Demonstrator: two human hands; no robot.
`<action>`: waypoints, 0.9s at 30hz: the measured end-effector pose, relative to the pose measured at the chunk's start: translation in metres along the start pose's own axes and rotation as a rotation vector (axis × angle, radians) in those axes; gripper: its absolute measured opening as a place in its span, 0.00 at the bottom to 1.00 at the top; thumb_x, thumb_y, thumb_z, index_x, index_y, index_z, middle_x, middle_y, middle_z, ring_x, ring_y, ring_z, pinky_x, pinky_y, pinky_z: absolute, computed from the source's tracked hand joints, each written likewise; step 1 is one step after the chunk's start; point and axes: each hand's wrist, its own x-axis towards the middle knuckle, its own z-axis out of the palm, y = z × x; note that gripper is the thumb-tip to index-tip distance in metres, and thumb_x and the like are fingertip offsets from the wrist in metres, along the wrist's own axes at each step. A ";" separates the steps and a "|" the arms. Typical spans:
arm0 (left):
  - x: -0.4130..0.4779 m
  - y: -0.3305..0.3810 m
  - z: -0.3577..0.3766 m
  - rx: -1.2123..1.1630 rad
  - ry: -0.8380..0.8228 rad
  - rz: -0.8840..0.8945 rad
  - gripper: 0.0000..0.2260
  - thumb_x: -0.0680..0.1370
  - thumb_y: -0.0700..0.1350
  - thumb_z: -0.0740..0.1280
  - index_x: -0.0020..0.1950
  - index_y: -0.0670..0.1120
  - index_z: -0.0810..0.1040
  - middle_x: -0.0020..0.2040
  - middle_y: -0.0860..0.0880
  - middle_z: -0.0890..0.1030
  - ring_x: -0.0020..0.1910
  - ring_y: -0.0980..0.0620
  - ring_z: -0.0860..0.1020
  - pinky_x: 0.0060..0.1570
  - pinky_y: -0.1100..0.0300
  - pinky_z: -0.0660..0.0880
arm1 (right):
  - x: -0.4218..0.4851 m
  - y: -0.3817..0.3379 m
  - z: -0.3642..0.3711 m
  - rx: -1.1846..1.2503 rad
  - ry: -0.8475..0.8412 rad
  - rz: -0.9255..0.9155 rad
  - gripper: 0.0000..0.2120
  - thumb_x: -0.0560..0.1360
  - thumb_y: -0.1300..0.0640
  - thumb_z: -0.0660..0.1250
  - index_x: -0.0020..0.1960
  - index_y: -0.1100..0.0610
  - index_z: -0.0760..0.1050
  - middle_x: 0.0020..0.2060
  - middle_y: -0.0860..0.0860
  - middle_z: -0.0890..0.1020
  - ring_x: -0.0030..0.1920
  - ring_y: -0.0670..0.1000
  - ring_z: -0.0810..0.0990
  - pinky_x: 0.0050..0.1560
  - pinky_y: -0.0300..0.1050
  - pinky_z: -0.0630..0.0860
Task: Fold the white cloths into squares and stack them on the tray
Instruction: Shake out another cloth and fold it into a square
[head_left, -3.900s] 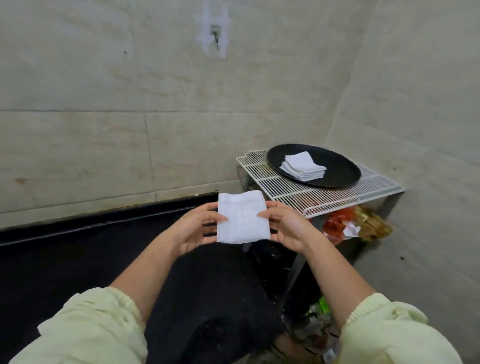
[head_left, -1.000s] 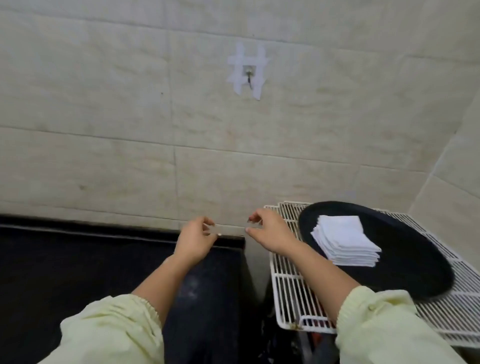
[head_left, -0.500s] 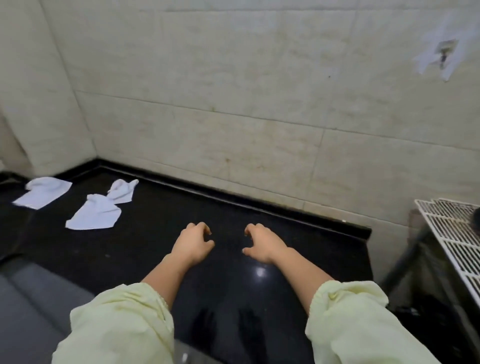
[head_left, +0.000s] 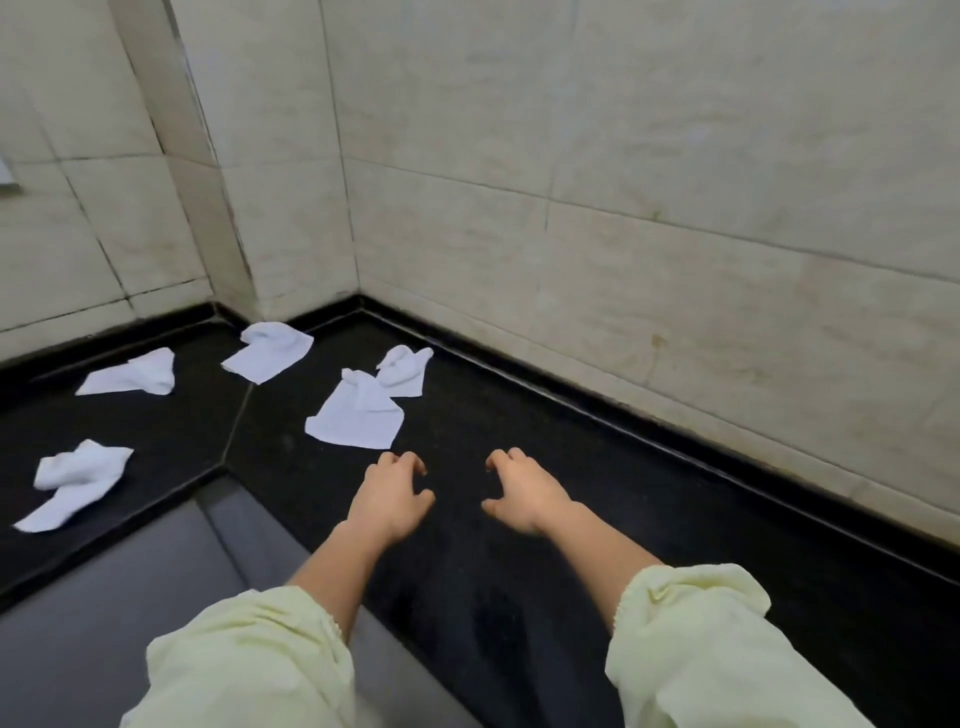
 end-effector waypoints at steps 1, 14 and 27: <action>0.015 -0.012 -0.003 -0.005 0.006 -0.011 0.16 0.76 0.47 0.66 0.63 0.47 0.73 0.63 0.44 0.71 0.61 0.44 0.71 0.61 0.53 0.71 | 0.019 -0.008 0.003 0.003 -0.004 -0.004 0.26 0.75 0.50 0.67 0.70 0.55 0.64 0.64 0.54 0.69 0.64 0.57 0.71 0.60 0.52 0.73; 0.149 -0.152 -0.016 -0.005 -0.093 -0.147 0.15 0.76 0.46 0.67 0.62 0.47 0.73 0.63 0.45 0.71 0.61 0.46 0.70 0.58 0.53 0.72 | 0.190 -0.077 0.066 0.072 -0.146 0.014 0.22 0.76 0.51 0.66 0.68 0.55 0.67 0.62 0.53 0.70 0.63 0.55 0.71 0.61 0.52 0.72; 0.241 -0.238 -0.014 0.144 -0.191 0.182 0.24 0.73 0.45 0.66 0.70 0.49 0.68 0.68 0.51 0.69 0.68 0.51 0.65 0.66 0.56 0.64 | 0.276 -0.119 0.114 0.001 -0.185 0.083 0.26 0.72 0.58 0.66 0.69 0.56 0.65 0.65 0.52 0.65 0.63 0.55 0.68 0.59 0.51 0.73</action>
